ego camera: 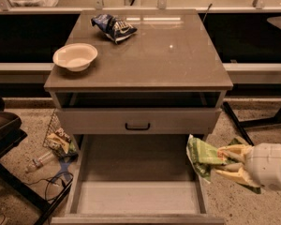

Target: Place green jalapeno chip bag into middle drawer

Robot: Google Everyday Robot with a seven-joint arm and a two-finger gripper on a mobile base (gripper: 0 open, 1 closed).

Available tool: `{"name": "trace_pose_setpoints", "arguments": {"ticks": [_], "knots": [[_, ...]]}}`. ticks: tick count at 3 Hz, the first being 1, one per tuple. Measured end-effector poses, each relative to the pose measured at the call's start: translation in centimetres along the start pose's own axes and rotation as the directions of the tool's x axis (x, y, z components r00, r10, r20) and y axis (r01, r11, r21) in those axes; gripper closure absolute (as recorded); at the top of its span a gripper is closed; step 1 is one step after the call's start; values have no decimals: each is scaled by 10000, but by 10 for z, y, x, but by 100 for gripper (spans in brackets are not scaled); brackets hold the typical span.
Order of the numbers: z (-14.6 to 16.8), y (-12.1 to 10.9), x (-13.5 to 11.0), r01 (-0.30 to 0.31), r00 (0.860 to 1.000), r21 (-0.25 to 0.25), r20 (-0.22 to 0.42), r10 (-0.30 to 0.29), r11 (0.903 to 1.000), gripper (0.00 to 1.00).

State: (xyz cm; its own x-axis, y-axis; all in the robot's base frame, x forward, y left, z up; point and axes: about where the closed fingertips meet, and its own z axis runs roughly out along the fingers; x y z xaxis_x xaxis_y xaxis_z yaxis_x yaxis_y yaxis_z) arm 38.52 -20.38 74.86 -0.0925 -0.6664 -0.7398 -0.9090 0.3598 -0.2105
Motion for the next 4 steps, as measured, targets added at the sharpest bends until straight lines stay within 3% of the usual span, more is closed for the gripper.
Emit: {"name": "trace_pose_setpoints", "arguments": {"ticks": [1,2,3,4], "knots": [[75,5,12,-167,9993,-939,317,197,9954,100],[163,9,20,-484,9958,-1752,678,611,9833,100],[219,13,24,-781,9882,-2063,1131,1031,9754,100],[266,22,27,-1015,9840,-2239,1207,1310,9693,89]]}}
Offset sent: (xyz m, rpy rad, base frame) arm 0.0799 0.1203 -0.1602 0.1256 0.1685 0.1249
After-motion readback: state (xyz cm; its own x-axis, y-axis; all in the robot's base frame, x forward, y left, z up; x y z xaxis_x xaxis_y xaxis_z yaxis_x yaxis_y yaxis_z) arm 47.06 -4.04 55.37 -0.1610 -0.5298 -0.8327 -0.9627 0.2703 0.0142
